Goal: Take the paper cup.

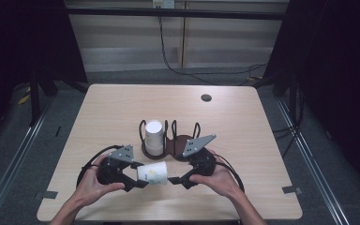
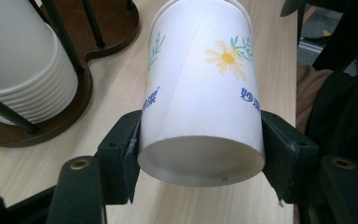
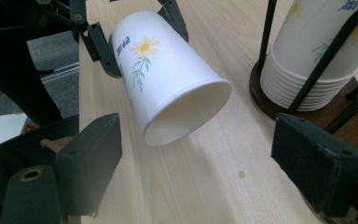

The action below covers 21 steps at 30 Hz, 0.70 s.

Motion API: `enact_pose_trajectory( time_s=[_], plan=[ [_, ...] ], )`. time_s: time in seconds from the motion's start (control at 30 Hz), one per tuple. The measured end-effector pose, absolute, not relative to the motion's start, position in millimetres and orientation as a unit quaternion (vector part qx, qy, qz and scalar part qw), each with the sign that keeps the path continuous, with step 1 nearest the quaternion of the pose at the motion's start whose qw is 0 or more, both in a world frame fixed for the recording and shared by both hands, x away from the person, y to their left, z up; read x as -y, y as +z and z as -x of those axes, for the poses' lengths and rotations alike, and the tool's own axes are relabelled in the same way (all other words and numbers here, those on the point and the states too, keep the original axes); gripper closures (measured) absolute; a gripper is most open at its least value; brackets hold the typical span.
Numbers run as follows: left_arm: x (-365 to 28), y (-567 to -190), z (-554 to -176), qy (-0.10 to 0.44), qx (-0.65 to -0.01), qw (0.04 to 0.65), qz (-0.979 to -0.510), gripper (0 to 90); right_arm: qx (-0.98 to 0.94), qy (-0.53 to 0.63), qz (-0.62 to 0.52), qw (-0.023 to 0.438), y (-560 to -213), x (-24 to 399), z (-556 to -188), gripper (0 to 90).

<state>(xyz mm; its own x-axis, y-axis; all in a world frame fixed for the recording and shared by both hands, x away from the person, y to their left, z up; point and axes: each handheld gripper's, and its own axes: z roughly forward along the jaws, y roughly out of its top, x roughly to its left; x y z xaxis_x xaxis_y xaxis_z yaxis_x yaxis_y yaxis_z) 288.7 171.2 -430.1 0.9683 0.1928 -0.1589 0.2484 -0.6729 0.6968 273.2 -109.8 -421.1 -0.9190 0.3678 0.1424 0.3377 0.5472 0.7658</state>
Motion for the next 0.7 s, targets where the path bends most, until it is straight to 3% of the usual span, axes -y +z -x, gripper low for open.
enact_pose_trajectory(
  time_s=[0.7],
  plan=[
    [-178,-428,-288,-0.037,-0.124,0.438,-0.889,36.6,-0.840,0.498,-0.216,0.006,-423,125,-271,15.7]
  ],
)
